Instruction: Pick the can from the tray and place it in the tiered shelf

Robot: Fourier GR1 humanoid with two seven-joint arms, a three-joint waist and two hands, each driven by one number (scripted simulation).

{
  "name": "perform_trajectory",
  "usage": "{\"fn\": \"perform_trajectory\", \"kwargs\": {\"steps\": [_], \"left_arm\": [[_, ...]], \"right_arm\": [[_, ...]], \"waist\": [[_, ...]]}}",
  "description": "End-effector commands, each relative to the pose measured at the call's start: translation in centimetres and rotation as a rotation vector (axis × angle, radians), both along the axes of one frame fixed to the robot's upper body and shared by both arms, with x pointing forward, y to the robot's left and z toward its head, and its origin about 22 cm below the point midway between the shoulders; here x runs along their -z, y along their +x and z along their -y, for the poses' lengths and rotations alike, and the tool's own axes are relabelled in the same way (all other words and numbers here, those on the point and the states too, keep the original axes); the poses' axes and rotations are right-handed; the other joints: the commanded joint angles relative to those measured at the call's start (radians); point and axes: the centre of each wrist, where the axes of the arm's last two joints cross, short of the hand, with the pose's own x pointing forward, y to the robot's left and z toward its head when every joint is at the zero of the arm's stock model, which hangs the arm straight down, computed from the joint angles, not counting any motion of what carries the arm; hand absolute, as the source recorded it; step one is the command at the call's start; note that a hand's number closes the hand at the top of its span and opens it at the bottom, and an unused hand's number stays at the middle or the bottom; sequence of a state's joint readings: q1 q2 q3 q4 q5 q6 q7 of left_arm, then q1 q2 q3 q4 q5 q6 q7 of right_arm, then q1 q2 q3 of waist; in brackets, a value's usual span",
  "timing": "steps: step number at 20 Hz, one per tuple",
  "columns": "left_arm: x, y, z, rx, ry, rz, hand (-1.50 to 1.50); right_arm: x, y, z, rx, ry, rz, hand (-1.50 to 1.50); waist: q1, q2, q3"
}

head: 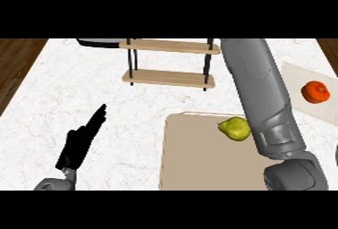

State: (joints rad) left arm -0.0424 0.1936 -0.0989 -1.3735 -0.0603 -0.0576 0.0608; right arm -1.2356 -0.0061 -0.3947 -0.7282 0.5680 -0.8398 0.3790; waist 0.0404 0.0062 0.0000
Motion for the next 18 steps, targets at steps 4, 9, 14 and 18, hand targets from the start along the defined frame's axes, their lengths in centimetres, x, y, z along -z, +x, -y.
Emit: {"fn": "perform_trajectory", "kwargs": {"steps": [4, 9, 14, 18], "left_arm": [[0.6, -2.4, -2.6, -0.063, -0.002, -0.028, 0.0], [0.3, -1.7, -2.7, -0.11, 0.001, -0.03, 0.0], [0.8, -3.7, -3.6, -0.106, -0.014, -0.033, 0.0], [0.2, -1.9, -4.6, -0.091, 0.021, -0.024, 0.0]], "right_arm": [[0.8, -0.9, 5.6, 0.268, 0.053, 0.063, -1.5], [3.4, -4.1, 9.0, 0.236, 0.046, -0.034, -1.5], [3.4, -9.5, 13.1, 0.206, -0.029, 0.004, -1.5], [4.0, -15.1, 15.7, 0.171, -0.068, -0.001, -1.5]], "waist": [[-0.073, -0.029, 0.0], [-0.108, -0.035, 0.0], [-0.106, -0.038, 0.0], [-0.091, -0.022, 0.0]]}}
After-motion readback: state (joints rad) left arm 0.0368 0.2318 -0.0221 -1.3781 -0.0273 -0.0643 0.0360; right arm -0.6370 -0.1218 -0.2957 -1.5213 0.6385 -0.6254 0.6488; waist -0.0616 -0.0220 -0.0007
